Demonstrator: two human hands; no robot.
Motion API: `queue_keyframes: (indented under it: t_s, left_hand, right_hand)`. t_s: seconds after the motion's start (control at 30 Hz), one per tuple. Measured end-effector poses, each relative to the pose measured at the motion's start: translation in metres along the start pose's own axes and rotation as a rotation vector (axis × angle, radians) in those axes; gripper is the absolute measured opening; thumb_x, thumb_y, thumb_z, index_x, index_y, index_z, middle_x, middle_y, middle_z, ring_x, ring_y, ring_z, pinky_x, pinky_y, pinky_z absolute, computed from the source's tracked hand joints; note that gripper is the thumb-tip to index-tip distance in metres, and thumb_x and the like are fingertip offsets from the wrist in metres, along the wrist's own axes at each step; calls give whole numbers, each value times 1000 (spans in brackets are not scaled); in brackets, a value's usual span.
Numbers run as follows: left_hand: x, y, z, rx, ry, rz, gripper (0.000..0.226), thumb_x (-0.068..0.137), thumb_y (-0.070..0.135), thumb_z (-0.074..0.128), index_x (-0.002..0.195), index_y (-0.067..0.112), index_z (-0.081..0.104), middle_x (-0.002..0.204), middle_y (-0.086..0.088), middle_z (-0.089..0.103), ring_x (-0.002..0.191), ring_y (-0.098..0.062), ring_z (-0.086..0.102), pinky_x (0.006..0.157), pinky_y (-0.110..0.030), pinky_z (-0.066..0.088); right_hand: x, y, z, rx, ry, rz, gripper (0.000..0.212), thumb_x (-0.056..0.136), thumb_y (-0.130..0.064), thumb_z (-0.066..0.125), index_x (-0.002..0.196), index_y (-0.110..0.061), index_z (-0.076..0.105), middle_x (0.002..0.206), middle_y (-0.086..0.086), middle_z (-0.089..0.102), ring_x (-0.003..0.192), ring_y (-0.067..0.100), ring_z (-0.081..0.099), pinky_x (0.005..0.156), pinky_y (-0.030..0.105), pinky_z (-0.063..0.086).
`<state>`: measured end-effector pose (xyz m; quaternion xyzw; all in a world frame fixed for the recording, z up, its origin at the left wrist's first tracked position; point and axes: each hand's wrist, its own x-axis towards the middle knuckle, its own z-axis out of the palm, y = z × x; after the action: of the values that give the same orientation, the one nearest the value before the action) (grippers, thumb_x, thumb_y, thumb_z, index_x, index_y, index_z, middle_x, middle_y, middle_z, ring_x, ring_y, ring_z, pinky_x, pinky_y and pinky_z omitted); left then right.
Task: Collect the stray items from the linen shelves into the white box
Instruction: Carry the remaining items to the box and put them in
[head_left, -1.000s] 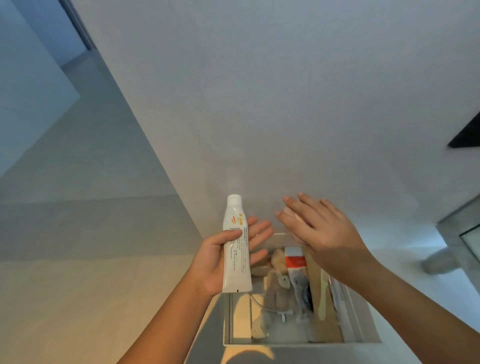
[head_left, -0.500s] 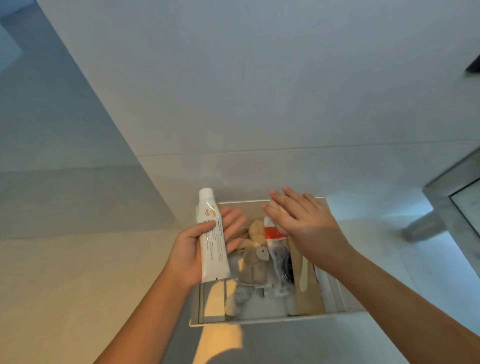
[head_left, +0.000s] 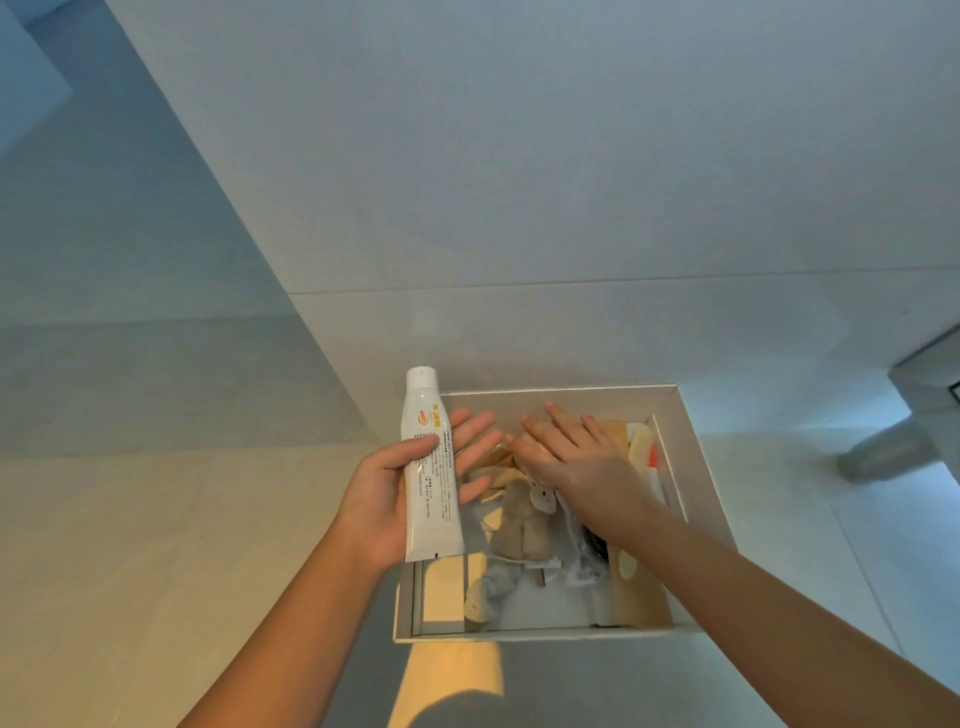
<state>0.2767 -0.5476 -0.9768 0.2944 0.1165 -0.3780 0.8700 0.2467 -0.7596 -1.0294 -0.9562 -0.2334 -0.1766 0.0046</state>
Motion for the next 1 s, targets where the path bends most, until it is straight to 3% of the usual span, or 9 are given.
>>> queue_keyframes:
  t_s: [0.1, 0.53, 0.63, 0.7, 0.77, 0.87, 0.93, 1.0]
  left_hand:
    - [-2, 0, -4, 9, 2, -7, 47, 79, 10, 43, 126, 7, 50, 126, -14, 60, 113, -27, 59, 89, -48, 46]
    - [-16, 5, -7, 23, 6, -10, 50, 80, 10, 42, 130, 7, 47, 128, -14, 58, 115, -27, 57, 87, -47, 49]
    - [-20, 4, -6, 18, 0, -15, 50, 80, 10, 42, 130, 7, 47, 129, -15, 57, 116, -28, 57, 86, -46, 50]
    - [-23, 5, -7, 12, -1, -13, 50, 80, 9, 42, 130, 7, 47, 128, -15, 58, 115, -28, 57, 84, -46, 52]
    - [-25, 5, -7, 13, -1, -5, 50, 80, 9, 42, 130, 7, 47, 127, -15, 58, 114, -28, 58, 82, -46, 52]
    - [-27, 5, -6, 23, -1, 4, 48, 80, 9, 41, 128, 7, 48, 126, -15, 59, 113, -28, 59, 83, -46, 52]
    - [-28, 4, -6, 31, -3, 2, 48, 80, 9, 42, 128, 7, 49, 127, -14, 59, 114, -28, 58, 86, -46, 50]
    - [-28, 3, -6, 37, -5, -1, 47, 80, 9, 42, 127, 8, 49, 127, -14, 59, 114, -28, 58, 88, -45, 48]
  right_hand:
    - [-1, 0, 10, -9, -75, 4, 57, 66, -12, 81, 120, -16, 63, 123, 8, 62, 116, 38, 54, 84, 53, 49]
    - [-1, 0, 27, 24, -227, 136, 59, 50, -7, 89, 106, -13, 70, 115, 8, 67, 110, 33, 59, 79, 58, 49]
    - [-3, 2, 26, 57, -222, 180, 59, 52, 0, 86, 108, -10, 69, 116, 11, 66, 110, 31, 60, 79, 58, 48]
    - [-5, 3, 26, 71, -253, 188, 57, 57, -9, 85, 111, -10, 67, 119, 12, 64, 113, 31, 58, 81, 59, 47]
    - [-7, 4, 27, 92, -303, 178, 55, 67, -26, 78, 118, -10, 63, 124, 13, 60, 118, 33, 54, 86, 61, 43]
    - [-10, 3, 27, 59, -376, 181, 57, 89, -50, 36, 125, -13, 58, 130, 12, 56, 122, 34, 49, 90, 63, 38]
    - [-11, 2, 28, 21, -439, 199, 64, 92, -52, 18, 126, -13, 57, 132, 11, 54, 122, 34, 49, 90, 63, 38]
    - [-11, 0, 26, -9, -470, 209, 65, 92, -50, 16, 127, -13, 57, 132, 10, 54, 122, 34, 49, 90, 62, 39]
